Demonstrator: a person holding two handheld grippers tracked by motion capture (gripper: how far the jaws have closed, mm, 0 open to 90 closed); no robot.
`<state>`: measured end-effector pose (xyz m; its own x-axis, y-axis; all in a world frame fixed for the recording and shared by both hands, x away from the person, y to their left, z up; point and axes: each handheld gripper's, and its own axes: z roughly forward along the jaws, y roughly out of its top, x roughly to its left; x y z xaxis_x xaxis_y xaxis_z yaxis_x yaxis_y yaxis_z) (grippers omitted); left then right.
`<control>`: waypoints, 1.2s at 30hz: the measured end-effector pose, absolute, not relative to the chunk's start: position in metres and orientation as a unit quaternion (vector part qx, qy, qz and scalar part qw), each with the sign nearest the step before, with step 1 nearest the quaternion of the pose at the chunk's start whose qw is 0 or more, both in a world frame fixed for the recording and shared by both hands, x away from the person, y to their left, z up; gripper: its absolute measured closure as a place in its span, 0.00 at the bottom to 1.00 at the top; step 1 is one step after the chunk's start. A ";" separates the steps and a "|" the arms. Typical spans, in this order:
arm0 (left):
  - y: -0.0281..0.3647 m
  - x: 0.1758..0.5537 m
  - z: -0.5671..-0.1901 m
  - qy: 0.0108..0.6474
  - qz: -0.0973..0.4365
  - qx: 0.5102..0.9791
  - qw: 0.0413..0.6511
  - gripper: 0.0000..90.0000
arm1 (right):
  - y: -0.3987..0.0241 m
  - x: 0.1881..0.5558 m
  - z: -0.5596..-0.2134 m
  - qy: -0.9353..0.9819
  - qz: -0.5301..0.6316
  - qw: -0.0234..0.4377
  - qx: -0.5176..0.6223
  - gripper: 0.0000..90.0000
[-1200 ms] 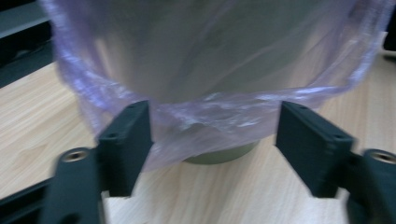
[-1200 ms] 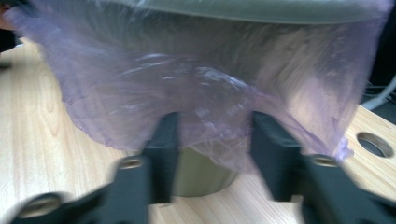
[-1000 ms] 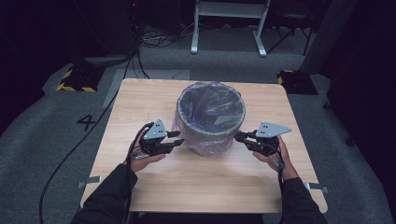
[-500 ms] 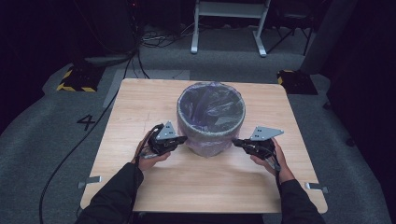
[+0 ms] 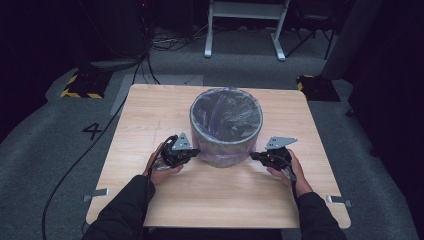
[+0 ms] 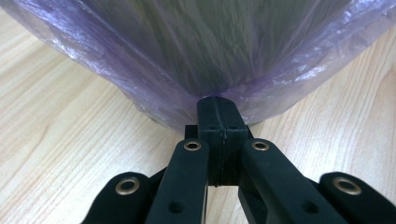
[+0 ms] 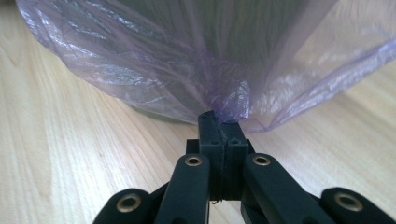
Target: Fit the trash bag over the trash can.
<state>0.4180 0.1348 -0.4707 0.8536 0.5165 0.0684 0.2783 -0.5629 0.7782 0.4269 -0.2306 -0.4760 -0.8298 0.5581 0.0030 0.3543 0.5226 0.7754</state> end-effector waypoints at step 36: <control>0.152 0.420 -0.479 0.259 0.133 0.862 0.415 0.73 | -0.250 0.439 -0.492 0.846 0.402 0.113 0.333 0.94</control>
<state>0.4200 0.1520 -0.4795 0.8307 0.5565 0.0144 0.3362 -0.5222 0.7837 0.4394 -0.2497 -0.4919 -0.7530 0.6537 0.0760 0.4719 0.4559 0.7546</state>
